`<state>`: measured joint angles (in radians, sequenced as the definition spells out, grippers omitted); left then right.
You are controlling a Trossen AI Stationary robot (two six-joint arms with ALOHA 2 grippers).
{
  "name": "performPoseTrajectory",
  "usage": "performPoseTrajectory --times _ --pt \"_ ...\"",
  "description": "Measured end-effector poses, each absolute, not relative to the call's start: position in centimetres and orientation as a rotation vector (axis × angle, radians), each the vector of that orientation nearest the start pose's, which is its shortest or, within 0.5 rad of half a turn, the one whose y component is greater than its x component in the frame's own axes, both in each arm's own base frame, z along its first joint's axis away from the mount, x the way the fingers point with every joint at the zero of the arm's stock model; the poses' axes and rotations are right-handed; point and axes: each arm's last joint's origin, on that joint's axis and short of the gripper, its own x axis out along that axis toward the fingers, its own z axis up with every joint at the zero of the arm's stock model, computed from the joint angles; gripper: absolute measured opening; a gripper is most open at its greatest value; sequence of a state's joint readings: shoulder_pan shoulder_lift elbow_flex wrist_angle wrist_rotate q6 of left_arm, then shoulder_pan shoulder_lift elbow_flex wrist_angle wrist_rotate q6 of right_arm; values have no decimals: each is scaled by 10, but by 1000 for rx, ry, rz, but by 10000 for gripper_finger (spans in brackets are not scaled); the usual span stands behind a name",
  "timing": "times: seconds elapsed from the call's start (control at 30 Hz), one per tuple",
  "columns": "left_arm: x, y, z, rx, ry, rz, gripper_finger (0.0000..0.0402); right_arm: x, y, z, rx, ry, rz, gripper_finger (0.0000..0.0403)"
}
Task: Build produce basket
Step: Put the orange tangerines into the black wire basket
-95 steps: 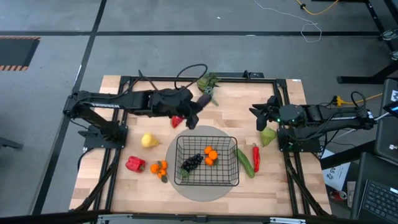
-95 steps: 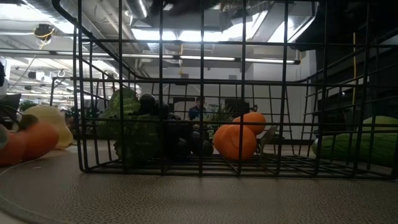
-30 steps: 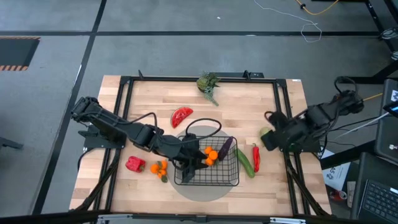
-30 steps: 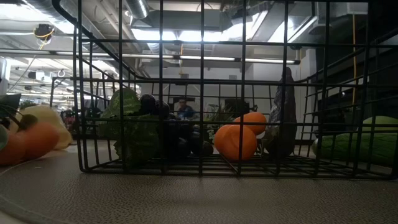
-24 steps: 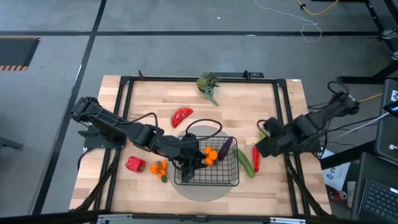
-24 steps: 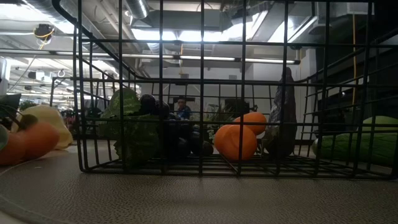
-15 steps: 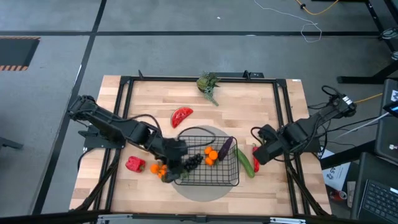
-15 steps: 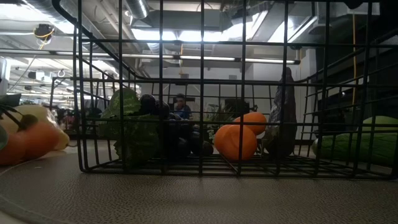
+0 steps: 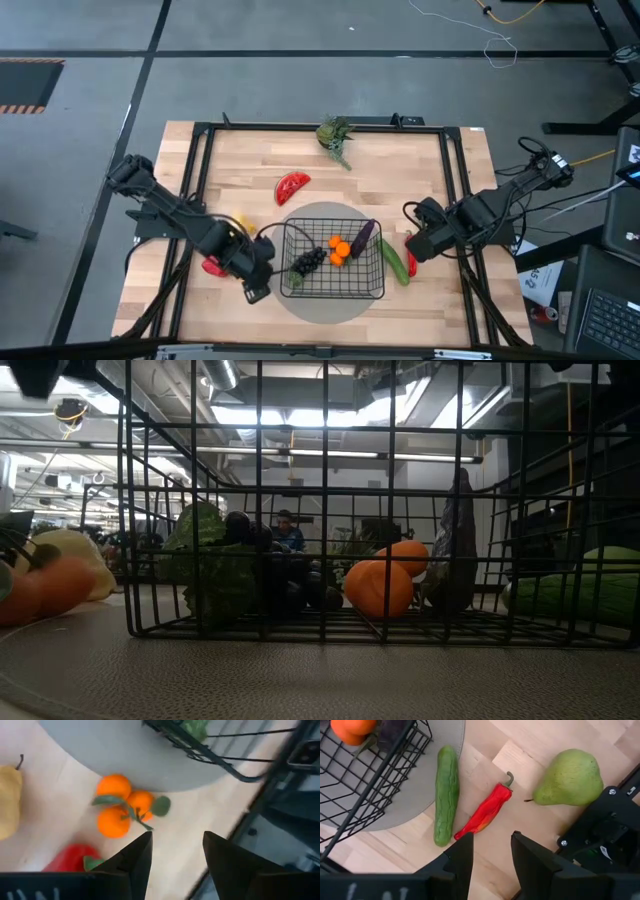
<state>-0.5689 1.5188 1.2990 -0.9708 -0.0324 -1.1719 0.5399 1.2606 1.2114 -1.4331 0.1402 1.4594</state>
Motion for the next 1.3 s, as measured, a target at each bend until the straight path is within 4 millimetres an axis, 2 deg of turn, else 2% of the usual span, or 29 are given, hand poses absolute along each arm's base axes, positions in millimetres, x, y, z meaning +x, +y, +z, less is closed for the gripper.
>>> performPoseTrajectory --times 0.23,0.37,0.53,0.83,1.17,1.3 --pt "227 -164 245 -384 1167 358 171 172 98 307 716 1262 -691 134" --pt "220 -166 228 -384 1166 385 171 173 98 307 720 1254 -686 134" --pt "220 -170 222 -409 1139 355 171 173 98 307 719 1254 -686 134" --pt "225 -174 222 -442 1098 314 171 174 98 307 702 1216 -697 134" --pt "236 -185 194 -372 1136 340 171 174 98 307 709 1213 -690 134" --pt "236 -186 189 -388 1148 368 171 176 100 308 731 1210 -670 134"
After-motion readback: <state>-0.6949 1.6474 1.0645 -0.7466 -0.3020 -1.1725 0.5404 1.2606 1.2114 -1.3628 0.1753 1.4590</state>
